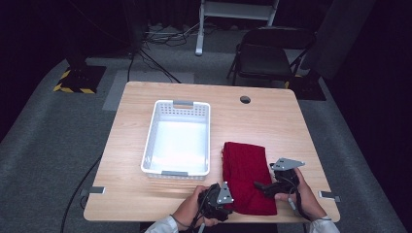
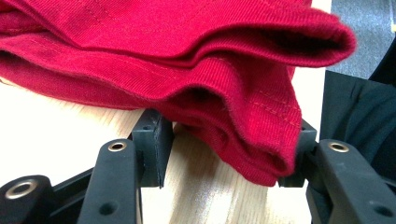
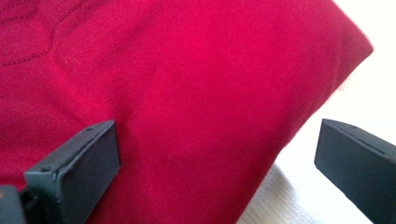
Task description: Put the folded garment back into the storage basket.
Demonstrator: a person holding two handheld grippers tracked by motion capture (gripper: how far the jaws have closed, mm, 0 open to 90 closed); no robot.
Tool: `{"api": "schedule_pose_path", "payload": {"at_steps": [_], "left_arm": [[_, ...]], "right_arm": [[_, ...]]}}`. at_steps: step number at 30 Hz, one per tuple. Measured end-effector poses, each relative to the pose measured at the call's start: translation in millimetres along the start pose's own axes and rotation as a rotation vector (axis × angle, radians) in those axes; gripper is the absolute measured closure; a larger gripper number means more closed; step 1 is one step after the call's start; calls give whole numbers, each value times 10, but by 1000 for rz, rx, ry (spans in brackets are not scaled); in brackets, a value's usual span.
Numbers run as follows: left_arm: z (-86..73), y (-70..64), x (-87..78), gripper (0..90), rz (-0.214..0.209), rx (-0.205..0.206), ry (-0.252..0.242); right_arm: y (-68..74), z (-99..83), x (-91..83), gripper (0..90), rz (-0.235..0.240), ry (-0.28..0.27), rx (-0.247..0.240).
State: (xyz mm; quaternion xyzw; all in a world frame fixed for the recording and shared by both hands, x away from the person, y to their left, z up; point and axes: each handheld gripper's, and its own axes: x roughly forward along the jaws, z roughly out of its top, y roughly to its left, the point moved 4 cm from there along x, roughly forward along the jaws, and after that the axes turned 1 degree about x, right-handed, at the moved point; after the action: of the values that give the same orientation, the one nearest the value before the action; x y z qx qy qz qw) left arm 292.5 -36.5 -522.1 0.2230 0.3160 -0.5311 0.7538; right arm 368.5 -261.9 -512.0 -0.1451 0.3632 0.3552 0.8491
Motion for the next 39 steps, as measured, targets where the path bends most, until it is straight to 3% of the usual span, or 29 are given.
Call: {"api": "schedule_pose_path", "payload": {"at_steps": [8,16,20,23,28,39], "left_arm": [[2,1,0,473,0,0,3],[2,3,2,473,-1,1,1],[3,2,2,473,0,1,2],[2,2,3,474,0,2,-1],[0,3,3,474,0,3,-3],[-28,-6,4,490,10,-9,-38]], "right_arm": [[-72,-59,62,33,114,5,124],[-15,-47,-9,346,209,-8,93],[30,-21,-44,463,201,-23,24],[41,-12,-62,532,191,-30,16],[73,1,-79,575,159,-38,-9],[94,-11,-115,633,133,-80,5]]}}
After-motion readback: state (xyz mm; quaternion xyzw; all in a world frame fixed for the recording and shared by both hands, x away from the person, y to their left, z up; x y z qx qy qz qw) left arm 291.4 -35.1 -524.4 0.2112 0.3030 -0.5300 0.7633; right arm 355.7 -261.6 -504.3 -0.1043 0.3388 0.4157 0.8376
